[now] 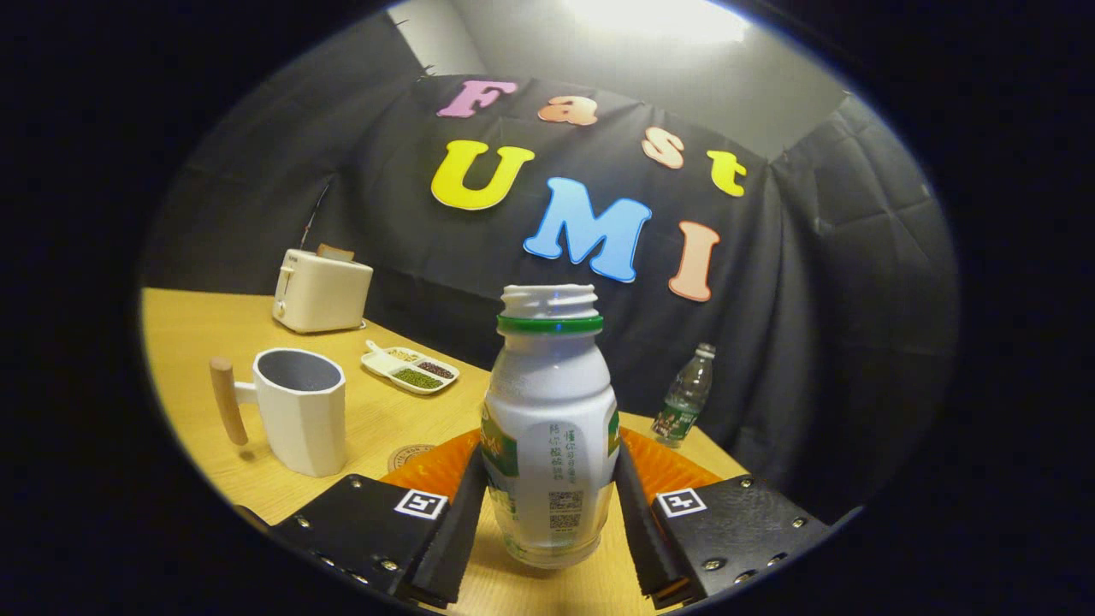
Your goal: Take the bottle from table, then pour the juice into the cup, finally place the bottle on the coaster
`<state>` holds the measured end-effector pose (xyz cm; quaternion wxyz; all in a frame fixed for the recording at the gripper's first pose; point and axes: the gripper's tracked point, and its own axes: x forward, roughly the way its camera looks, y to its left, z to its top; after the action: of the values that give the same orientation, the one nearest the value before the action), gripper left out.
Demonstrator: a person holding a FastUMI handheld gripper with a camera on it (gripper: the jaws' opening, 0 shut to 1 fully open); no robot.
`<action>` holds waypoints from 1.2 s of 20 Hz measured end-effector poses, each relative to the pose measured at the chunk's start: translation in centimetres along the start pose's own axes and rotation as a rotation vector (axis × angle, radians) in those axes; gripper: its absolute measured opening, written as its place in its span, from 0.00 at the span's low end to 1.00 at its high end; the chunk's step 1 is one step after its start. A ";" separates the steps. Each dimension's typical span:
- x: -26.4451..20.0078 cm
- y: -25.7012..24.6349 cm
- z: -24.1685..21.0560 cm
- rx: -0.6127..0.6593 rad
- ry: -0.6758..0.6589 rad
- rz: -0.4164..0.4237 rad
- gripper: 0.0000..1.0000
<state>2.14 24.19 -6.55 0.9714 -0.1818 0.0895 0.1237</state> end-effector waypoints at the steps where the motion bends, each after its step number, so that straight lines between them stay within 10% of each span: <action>1: 0.2 0.2 0.7 -0.055 -0.012 -0.010 0.74; 24: 2.5 6.5 4.7 -0.883 -0.086 -0.098 0.74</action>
<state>3.34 32.30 -4.94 0.8083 -0.5777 -0.0208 0.1115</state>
